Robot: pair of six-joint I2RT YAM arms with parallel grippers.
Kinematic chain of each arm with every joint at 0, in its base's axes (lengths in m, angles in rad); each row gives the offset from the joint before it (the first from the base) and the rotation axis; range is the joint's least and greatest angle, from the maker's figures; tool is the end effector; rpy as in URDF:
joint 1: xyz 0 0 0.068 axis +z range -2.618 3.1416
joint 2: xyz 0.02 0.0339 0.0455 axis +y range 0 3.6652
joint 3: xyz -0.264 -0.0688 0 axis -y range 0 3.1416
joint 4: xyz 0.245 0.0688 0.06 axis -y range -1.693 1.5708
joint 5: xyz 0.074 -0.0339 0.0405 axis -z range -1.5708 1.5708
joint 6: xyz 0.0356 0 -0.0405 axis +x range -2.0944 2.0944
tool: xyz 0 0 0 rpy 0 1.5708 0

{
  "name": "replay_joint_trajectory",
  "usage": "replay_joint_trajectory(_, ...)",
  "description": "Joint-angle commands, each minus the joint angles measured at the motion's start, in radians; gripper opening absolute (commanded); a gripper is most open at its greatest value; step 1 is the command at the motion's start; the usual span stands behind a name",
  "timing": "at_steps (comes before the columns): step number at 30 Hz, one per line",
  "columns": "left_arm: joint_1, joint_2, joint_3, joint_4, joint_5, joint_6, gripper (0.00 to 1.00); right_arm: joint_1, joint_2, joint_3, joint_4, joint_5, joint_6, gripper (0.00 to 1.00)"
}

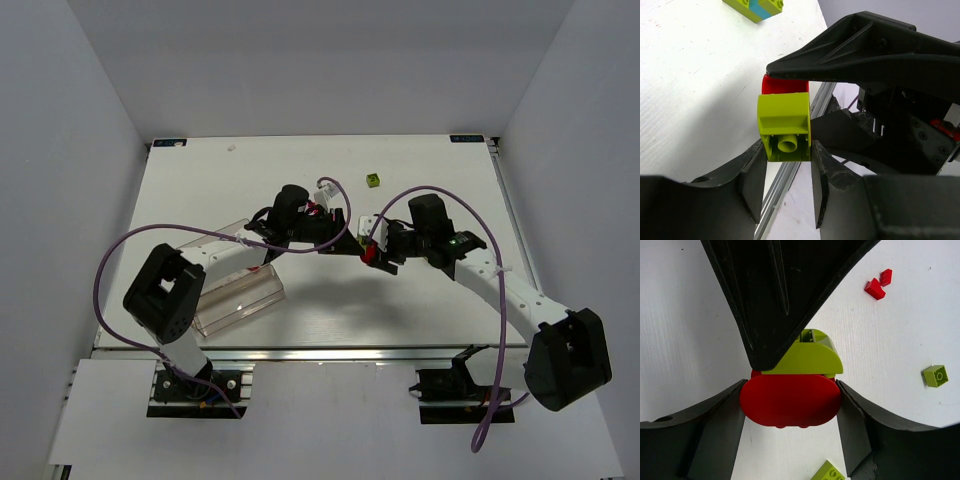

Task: Sort the legos into containers by color

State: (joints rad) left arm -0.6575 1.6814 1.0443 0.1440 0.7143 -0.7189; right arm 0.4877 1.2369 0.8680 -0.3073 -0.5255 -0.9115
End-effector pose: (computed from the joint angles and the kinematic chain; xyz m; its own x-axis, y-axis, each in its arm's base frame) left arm 0.2791 -0.2450 0.2306 -0.8868 0.0561 -0.4587 0.4445 0.3752 -0.8135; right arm 0.2261 0.1401 0.2650 0.2550 -0.6388 -0.7259 -0.8970 0.1240 -0.4242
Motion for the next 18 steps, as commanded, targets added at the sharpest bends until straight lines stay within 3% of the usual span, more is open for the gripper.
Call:
replay_joint_trajectory(1, -0.005, -0.011, 0.025, 0.025, 0.014, 0.015, 0.11, 0.003, -0.017, -0.017, 0.048, -0.002, 0.017, 0.0)
replay_joint_trajectory(6, 0.007, -0.041, 0.008, -0.004, -0.012, 0.029, 0.0, 0.0, -0.042, -0.05, 0.082, 0.038, 0.008, 0.0)
replay_joint_trajectory(18, 0.035, -0.091, 0.046, -0.182, -0.087, 0.134, 0.0, -0.014, -0.045, -0.07, 0.122, 0.122, -0.006, 0.0)
